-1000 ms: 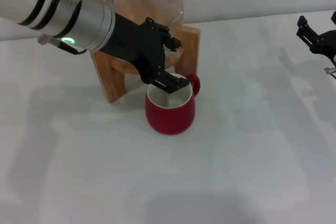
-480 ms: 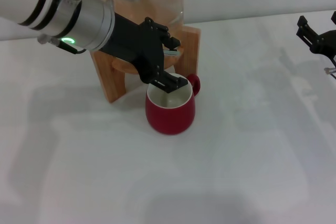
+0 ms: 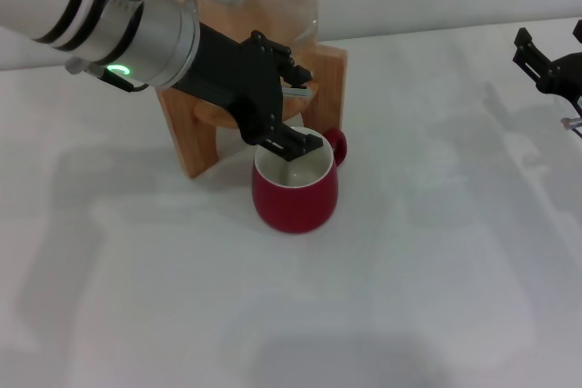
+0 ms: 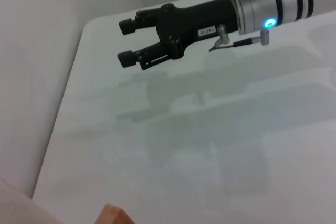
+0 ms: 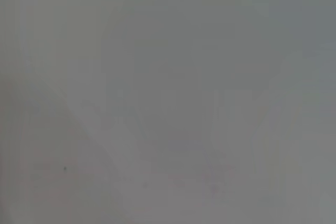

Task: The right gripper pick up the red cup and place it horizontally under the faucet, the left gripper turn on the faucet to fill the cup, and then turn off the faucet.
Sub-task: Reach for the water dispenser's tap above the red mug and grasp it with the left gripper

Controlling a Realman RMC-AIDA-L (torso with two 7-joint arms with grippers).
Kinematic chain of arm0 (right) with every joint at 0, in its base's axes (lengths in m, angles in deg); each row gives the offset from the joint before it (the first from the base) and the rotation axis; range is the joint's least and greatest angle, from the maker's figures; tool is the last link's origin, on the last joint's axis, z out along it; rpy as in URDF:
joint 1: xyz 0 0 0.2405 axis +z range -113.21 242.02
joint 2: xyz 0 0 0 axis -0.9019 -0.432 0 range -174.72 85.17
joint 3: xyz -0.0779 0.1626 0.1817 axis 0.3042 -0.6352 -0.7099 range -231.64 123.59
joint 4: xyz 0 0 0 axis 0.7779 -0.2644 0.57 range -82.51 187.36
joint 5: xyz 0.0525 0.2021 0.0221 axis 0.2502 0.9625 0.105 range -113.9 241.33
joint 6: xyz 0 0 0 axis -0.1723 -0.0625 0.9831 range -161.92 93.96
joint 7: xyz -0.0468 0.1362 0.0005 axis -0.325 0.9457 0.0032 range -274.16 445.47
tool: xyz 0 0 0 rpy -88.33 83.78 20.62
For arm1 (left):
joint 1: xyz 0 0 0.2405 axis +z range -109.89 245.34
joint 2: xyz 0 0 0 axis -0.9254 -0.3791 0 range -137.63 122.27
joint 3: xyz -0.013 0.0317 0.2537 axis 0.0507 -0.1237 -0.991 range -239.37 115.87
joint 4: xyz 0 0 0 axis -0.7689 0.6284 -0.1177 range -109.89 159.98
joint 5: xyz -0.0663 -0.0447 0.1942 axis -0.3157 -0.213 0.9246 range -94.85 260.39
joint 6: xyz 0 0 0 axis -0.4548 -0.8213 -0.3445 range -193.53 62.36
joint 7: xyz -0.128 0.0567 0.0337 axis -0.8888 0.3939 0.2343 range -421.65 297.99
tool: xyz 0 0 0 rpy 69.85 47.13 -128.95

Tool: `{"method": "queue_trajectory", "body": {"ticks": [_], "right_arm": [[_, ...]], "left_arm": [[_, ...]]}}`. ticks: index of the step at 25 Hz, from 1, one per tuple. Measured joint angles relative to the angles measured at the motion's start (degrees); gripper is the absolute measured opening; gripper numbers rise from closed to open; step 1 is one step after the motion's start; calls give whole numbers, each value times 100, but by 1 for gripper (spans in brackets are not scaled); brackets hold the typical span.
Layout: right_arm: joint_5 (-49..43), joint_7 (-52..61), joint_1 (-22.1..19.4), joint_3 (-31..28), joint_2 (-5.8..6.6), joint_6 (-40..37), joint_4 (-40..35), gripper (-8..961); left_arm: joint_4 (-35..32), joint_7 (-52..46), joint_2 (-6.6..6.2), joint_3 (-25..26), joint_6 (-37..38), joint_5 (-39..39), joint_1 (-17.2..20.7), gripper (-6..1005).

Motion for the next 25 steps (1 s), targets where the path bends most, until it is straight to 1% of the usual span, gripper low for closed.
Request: {"method": "queue_trajectory", "body": {"ticks": [15,25], "right_arm": [[0,0,-13,3,-9,0,0,873],[11,0,-14,3,-9,0,0,873]], "left_arm": [[6,81,-4,17,39,117,-83,814],[290,299,0,33,144,221,-223,814]]}}
